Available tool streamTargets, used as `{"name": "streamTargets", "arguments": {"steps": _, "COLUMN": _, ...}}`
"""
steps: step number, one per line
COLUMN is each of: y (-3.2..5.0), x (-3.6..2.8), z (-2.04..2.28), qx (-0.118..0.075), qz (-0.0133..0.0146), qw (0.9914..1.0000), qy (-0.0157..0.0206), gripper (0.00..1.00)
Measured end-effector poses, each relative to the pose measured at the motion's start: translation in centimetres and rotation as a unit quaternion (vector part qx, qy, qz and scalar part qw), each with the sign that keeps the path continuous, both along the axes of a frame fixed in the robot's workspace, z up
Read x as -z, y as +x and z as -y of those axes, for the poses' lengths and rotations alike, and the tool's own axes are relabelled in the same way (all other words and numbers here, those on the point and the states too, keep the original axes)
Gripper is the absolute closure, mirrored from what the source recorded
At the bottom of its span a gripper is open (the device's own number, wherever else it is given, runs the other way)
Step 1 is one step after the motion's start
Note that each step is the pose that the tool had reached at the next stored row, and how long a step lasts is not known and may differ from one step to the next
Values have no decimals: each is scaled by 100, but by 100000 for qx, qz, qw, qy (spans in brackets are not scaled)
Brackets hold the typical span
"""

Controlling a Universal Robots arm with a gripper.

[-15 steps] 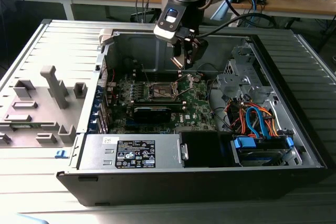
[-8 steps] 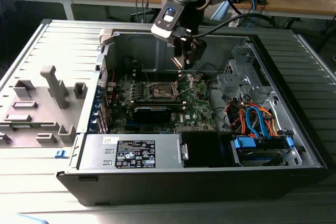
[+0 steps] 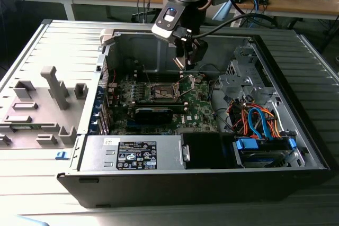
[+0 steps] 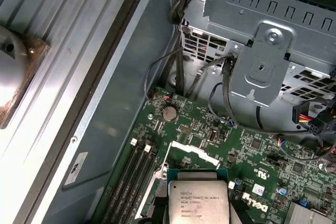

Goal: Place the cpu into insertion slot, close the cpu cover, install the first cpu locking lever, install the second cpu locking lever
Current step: 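Place the cpu into insertion slot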

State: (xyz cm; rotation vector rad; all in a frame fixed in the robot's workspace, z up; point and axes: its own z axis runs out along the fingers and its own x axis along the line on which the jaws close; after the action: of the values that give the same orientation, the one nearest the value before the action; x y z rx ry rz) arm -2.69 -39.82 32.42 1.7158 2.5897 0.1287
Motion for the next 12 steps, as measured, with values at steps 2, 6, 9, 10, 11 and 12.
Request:
{"name": "streamTargets", "arguments": {"steps": 2, "y": 0, "x": 0, "z": 0, "qx": 211, "qz": -3, "qw": 100000, "qy": -3, "gripper": 45}}
{"name": "streamTargets", "arguments": {"steps": 6, "y": 0, "x": 0, "z": 0, "qx": 647, "qz": -3, "qw": 99998, "qy": -1, "gripper": 45}}
{"name": "streamTargets", "arguments": {"steps": 9, "y": 0, "x": 0, "z": 0, "qx": 992, "qz": -1, "qw": 99995, "qy": -1, "gripper": 45}}
{"name": "streamTargets", "arguments": {"steps": 10, "y": 0, "x": 0, "z": 0, "qx": 1074, "qz": 0, "qw": 99994, "qy": -1, "gripper": 45}}
{"name": "streamTargets", "arguments": {"steps": 11, "y": 0, "x": 0, "z": 0, "qx": 1185, "qz": -1, "qw": 99993, "qy": -1, "gripper": 45}}
{"name": "streamTargets", "arguments": {"steps": 12, "y": 0, "x": 1, "z": 0, "qx": 1260, "qz": -2, "qw": 99992, "qy": 1, "gripper": 45}}
